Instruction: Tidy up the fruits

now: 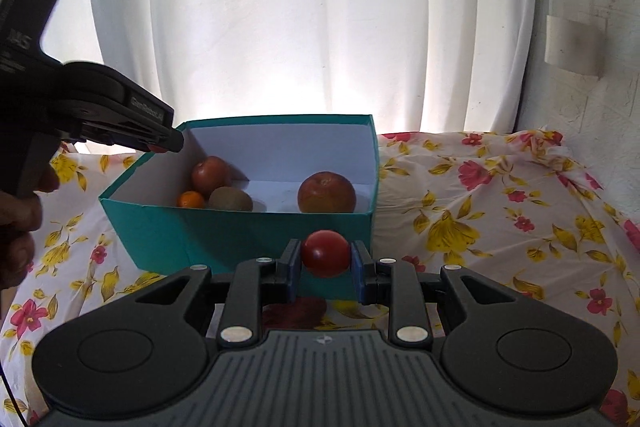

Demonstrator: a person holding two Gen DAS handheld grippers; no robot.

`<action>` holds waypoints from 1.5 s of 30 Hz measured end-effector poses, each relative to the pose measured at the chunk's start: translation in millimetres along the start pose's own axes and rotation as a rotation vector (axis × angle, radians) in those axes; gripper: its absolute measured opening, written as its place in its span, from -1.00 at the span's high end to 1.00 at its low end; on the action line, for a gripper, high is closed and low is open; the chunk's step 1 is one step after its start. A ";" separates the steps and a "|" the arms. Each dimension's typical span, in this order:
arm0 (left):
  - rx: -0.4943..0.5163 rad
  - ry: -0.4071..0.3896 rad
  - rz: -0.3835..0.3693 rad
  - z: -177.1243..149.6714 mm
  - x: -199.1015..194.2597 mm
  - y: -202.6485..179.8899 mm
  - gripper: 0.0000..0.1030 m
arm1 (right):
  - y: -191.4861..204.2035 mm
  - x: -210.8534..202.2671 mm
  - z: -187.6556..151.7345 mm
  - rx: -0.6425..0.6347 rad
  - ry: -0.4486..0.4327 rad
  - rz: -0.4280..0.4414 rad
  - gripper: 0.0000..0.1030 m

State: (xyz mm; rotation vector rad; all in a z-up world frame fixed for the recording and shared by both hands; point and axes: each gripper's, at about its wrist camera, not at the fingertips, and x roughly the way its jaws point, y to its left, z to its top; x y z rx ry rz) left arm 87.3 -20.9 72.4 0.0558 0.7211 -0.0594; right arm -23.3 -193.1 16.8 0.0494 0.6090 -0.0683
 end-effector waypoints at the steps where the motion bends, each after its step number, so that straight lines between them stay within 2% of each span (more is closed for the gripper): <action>1: -0.001 0.006 0.002 0.1 6.4 0.3 0.41 | -0.5 0.2 -0.2 0.000 0.001 -0.003 0.51; 4: -0.004 0.038 0.018 -2.3 29.8 -0.3 0.41 | -4.2 2.8 1.6 0.005 0.005 -0.004 0.51; 7: -0.018 0.086 0.027 -6.3 50.8 0.5 0.33 | -5.1 6.1 4.2 -0.001 0.006 -0.002 0.51; 9: -0.032 0.116 0.012 -8.7 59.0 2.1 0.06 | -5.1 9.0 7.1 -0.007 0.003 0.004 0.51; 10: -0.041 0.127 0.013 -9.9 60.9 3.7 -0.01 | -4.9 11.2 9.2 -0.013 0.003 0.006 0.51; 11: -0.045 0.126 0.014 -10.5 60.8 4.8 -0.17 | -4.7 13.4 11.6 -0.016 0.000 0.006 0.51; 12: -0.045 0.122 0.017 -11.2 59.6 5.4 -0.46 | -4.2 15.8 14.0 -0.020 -0.003 0.006 0.51; 14: -0.048 0.105 0.040 -11.6 54.2 6.6 -0.78 | -3.3 23.3 19.9 -0.028 -0.006 0.004 0.51; 17: -0.037 0.081 0.048 -10.8 43.3 8.6 -0.86 | -0.5 39.5 29.6 -0.034 -0.004 0.011 0.51; 26: -0.077 0.149 0.070 -15.1 33.4 24.9 -0.86 | 13.7 93.3 45.9 -0.056 0.086 0.041 0.48; 27: -0.083 0.160 0.073 -15.3 34.1 26.9 -0.87 | 14.2 95.6 47.5 -0.056 0.093 0.039 0.37; 30: -0.098 0.189 0.067 -15.4 35.5 30.4 -0.87 | 16.8 97.5 53.0 -0.068 0.089 0.029 -0.20; 32: -0.100 0.201 0.068 -15.1 36.6 30.9 -0.87 | 18.8 96.3 56.7 -0.080 0.083 0.029 -0.52; 35: -0.088 0.213 0.080 -14.4 36.7 30.1 -0.87 | 20.7 90.4 63.6 -0.080 0.101 0.031 -0.81; 36: -0.086 0.213 0.083 -13.9 35.7 29.8 -0.87 | 21.5 89.1 66.0 -0.085 0.124 0.038 -0.99; 40: -0.094 0.229 0.106 -10.6 32.3 30.6 -0.87 | 28.4 87.5 70.3 -0.129 0.256 0.049 -1.00; 45: -0.108 0.278 0.133 -11.2 29.9 32.5 -0.88 | 34.1 94.4 70.9 -0.172 0.404 -0.031 -1.00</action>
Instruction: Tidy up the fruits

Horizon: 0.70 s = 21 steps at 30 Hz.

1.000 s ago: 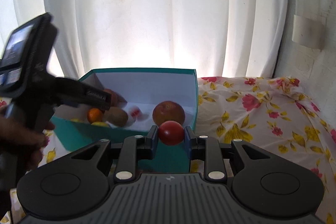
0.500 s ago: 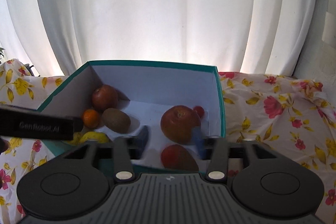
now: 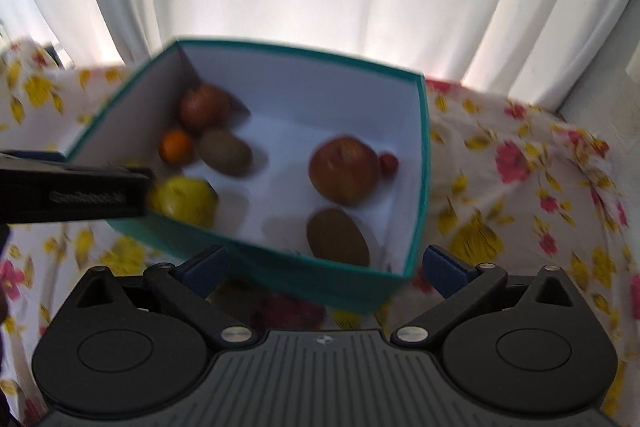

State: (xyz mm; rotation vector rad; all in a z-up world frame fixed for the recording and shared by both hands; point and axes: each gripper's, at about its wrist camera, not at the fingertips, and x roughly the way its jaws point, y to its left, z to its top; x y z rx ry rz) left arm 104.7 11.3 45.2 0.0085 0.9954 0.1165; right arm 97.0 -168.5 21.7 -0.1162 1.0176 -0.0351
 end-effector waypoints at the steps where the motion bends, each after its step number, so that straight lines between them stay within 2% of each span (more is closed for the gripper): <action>1: 0.002 0.009 0.004 -0.4 0.0 -0.6 -0.88 | -1.2 2.5 0.8 0.006 0.024 -0.014 -1.00; 4: 0.009 0.015 0.005 -1.2 -1.9 -2.1 -0.88 | -3.6 8.8 3.2 0.030 0.074 -0.029 -1.00; 8: 0.016 0.018 -0.001 -1.4 -7.1 -2.6 -0.88 | -3.7 15.2 3.7 0.064 0.133 0.005 -1.00; 12: 0.023 0.043 -0.027 -2.3 -9.1 -3.1 -0.88 | -1.6 17.2 4.2 0.069 0.150 0.000 -1.00; 21: 0.031 0.075 -0.029 -4.7 -10.2 -2.9 -0.88 | -0.7 15.5 5.4 0.065 0.156 0.003 -1.00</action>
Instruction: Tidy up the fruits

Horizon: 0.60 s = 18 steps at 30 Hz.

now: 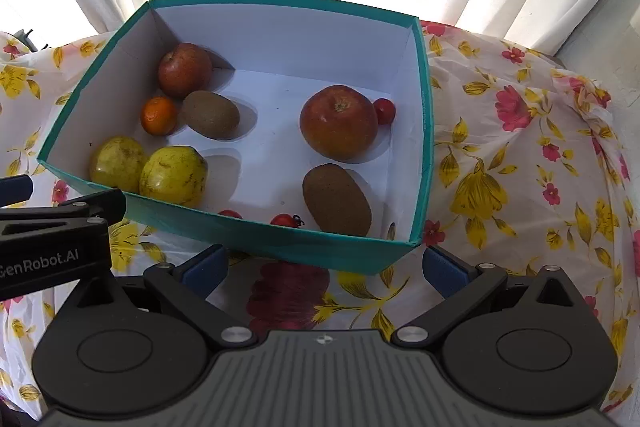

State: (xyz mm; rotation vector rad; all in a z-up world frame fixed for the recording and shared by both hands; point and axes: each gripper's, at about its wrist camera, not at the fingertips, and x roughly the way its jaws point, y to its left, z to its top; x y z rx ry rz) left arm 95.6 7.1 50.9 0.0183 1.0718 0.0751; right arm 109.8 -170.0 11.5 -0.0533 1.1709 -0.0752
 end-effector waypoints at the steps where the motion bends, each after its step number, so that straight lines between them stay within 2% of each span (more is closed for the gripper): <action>1: 0.000 0.001 0.005 -0.1 0.4 0.4 -0.88 | -0.5 0.3 0.0 0.001 0.000 -0.005 -1.00; 18: 0.022 0.027 0.048 -0.7 7.0 -0.4 -0.88 | -3.5 1.7 -3.2 0.013 0.005 -0.021 -1.00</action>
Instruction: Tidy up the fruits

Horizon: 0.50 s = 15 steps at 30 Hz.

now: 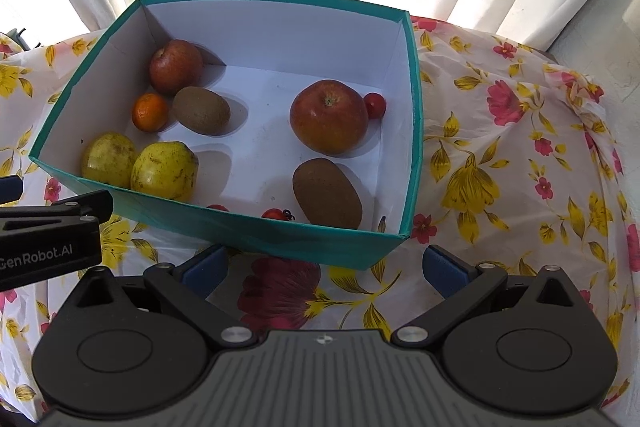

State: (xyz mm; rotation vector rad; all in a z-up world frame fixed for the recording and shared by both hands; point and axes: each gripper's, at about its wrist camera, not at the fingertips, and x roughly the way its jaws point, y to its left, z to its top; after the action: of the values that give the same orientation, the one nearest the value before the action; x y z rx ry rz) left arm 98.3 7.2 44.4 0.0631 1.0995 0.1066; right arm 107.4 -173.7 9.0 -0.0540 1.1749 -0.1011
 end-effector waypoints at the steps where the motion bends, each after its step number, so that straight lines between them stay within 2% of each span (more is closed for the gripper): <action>1: 0.004 -0.001 0.000 -0.1 0.5 -0.6 -0.88 | -0.1 -0.2 -0.4 0.001 -0.002 -0.002 -1.00; 15: 0.072 0.077 0.031 -2.1 13.7 -12.2 -0.88 | -1.6 -1.0 0.6 -0.004 -0.009 -0.010 -1.00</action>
State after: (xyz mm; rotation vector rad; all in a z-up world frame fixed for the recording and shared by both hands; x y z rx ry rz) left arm 103.3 -3.3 30.1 0.1418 1.1791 0.0972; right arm 107.4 -175.2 10.3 -0.0633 1.1663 -0.1073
